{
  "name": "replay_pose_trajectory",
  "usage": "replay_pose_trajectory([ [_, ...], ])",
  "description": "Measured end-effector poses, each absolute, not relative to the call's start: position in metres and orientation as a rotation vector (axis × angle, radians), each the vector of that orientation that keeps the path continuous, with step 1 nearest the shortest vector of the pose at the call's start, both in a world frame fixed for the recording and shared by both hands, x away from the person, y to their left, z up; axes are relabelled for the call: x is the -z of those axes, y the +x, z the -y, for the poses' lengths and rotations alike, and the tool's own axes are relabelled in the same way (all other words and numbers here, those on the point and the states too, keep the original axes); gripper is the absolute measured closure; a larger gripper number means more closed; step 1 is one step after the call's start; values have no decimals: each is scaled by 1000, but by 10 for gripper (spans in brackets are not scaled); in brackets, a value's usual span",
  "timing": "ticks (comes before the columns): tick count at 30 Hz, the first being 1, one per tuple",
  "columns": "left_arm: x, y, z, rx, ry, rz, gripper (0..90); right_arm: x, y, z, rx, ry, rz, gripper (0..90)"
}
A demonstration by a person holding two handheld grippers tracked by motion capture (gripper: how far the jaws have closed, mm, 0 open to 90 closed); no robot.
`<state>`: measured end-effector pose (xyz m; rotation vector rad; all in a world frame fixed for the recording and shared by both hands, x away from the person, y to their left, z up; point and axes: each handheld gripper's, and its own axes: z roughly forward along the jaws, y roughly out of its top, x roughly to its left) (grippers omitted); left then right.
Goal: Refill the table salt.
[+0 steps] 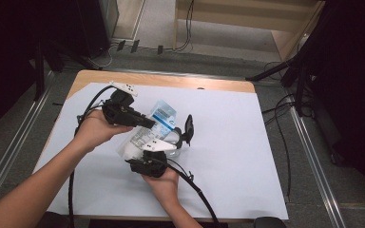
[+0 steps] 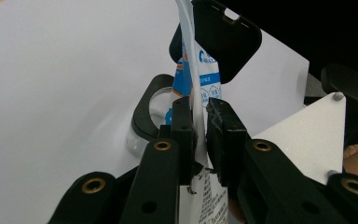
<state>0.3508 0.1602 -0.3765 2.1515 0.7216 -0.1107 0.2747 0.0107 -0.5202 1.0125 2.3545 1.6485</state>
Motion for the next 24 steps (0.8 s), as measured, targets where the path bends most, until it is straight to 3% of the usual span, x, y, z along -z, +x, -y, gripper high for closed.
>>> replay_pose_trajectory([
  [19,378,348,-173,115,2156,-733,814,521,276,-8,-1674,1021,-2351,520],
  [24,379,347,-172,105,2172,-744,879,522,276,-11,-1693,1028,-2368,521],
])
